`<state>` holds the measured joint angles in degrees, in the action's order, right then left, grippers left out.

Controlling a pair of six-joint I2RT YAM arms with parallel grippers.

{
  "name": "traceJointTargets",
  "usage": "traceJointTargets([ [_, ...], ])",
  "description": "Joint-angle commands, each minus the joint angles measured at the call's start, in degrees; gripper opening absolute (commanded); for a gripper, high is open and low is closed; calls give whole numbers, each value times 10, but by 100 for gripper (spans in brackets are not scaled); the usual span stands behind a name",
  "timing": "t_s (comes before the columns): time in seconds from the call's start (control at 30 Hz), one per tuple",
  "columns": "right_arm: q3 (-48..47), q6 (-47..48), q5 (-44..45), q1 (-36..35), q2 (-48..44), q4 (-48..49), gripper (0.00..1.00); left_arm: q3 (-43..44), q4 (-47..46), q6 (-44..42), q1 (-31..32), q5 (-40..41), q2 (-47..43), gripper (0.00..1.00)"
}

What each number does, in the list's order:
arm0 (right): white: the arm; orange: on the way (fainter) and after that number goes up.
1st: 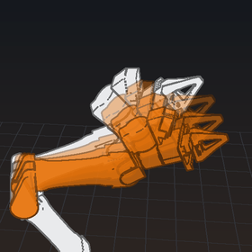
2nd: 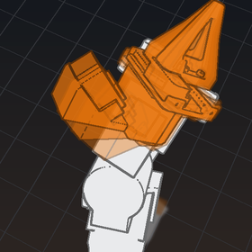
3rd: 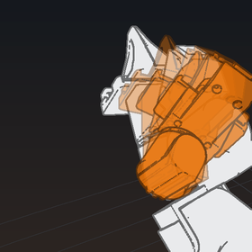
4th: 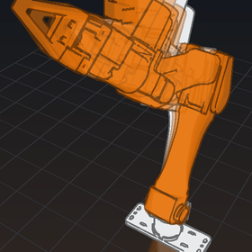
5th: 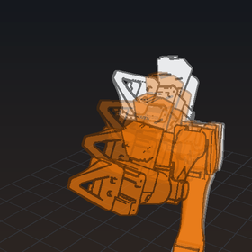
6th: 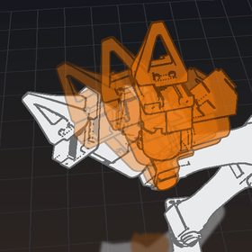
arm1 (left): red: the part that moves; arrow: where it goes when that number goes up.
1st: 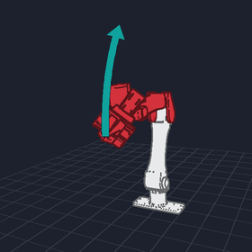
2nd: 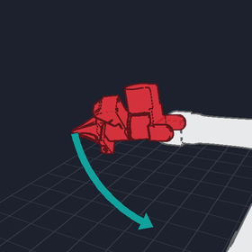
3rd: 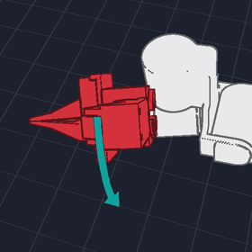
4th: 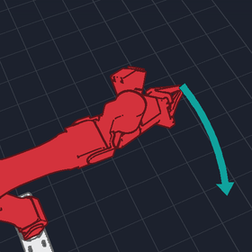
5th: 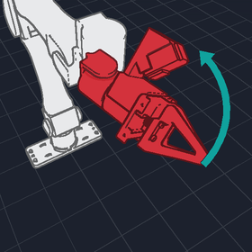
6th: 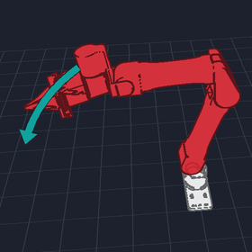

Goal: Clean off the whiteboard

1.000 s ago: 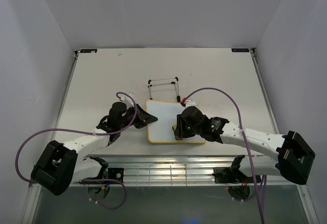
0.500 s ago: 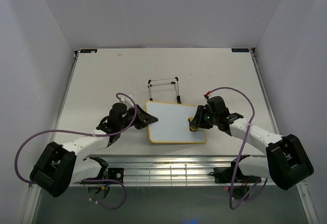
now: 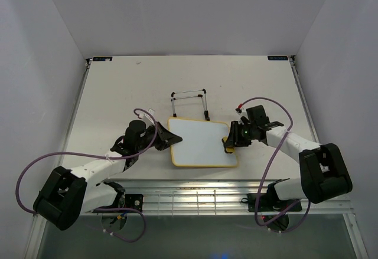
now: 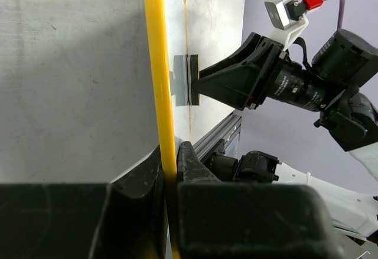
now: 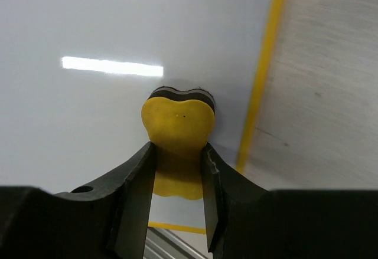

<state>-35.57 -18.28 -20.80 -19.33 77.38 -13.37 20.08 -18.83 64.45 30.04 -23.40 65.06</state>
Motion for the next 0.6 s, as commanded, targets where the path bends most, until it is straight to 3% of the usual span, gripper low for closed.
traceJointTargets([
  [0.0, -43, 27, -95, -51, 15, -55, 8, 5, 11, -73, 11, -7, 11, 0],
  [0.17, -116, 14, -115, -125, 36, -26, 8, 15, 11, -80, 12, -23, 31, 0],
  [0.23, -140, 29, -80, -124, 63, -38, 8, 14, 12, -80, 13, -22, 30, 0],
  [0.57, -46, 64, 33, 16, 116, -54, 8, 0, 19, -78, 14, -8, 7, 0],
])
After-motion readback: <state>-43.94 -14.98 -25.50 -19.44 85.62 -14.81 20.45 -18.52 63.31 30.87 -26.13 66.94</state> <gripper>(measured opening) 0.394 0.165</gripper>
